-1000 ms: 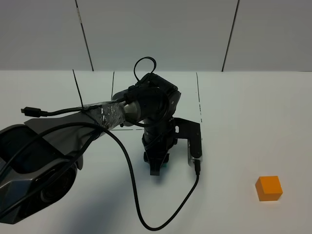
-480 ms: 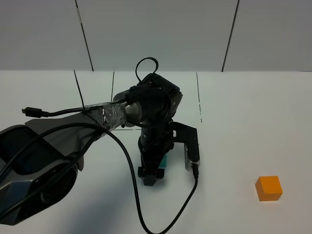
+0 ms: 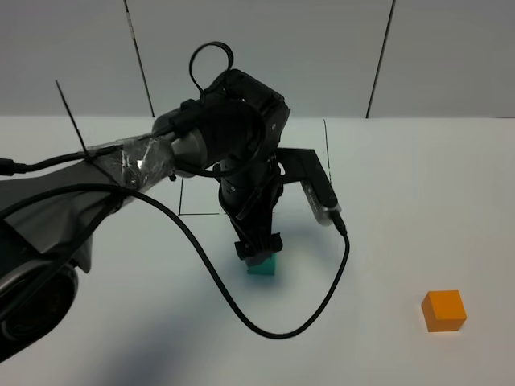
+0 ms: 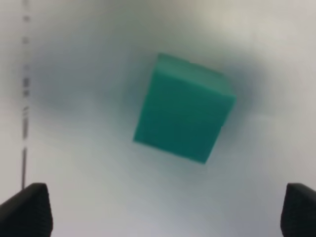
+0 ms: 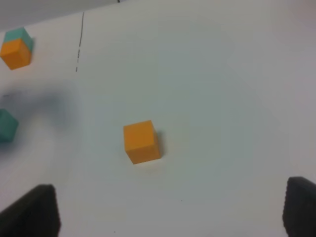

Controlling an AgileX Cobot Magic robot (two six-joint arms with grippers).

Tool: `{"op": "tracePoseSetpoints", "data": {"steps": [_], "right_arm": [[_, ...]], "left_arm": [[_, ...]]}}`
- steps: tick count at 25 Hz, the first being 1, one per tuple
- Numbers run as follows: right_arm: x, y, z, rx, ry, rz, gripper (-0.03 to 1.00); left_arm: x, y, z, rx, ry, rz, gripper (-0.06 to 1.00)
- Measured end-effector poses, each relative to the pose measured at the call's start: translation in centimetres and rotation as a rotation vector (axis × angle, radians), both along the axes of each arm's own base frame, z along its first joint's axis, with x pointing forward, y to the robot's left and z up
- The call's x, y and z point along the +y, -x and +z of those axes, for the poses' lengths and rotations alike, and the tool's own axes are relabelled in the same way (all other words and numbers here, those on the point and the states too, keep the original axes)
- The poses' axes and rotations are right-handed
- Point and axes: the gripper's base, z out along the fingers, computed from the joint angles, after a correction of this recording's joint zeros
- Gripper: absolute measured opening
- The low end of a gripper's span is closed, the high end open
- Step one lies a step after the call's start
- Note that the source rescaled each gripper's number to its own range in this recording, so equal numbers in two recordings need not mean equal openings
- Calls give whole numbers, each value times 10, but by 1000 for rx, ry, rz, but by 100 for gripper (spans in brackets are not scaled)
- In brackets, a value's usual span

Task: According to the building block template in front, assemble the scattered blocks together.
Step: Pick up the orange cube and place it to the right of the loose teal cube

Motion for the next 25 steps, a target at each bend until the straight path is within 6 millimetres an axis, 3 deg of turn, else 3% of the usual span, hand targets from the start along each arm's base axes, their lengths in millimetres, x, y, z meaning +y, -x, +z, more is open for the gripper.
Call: {"op": "tracePoseSetpoints", "data": {"steps": [3, 6, 10, 13, 16, 19, 22, 25], "right_arm": [[0, 0, 0, 0, 0, 0, 81], [0, 0, 0, 0, 0, 0, 81], [0, 0, 0, 0, 0, 0, 81], [0, 0, 0, 0, 0, 0, 81], [0, 0, 0, 0, 0, 0, 81], [0, 0, 0, 0, 0, 0, 81], [0, 0, 0, 0, 0, 0, 81], [0, 0, 0, 0, 0, 0, 81]], "left_arm": [[10, -2, 27, -42, 49, 108, 94], [35, -11, 53, -74, 109, 243, 92], [94, -25, 85, -103, 186, 507, 89], [147, -19, 102, -104, 200, 661, 86], [202, 6, 112, -85, 192, 800, 85], [252, 48, 127, -127, 218, 975, 84], [281, 99, 135, -218, 248, 1113, 83], [289, 149, 143, -325, 254, 1140, 83]]}}
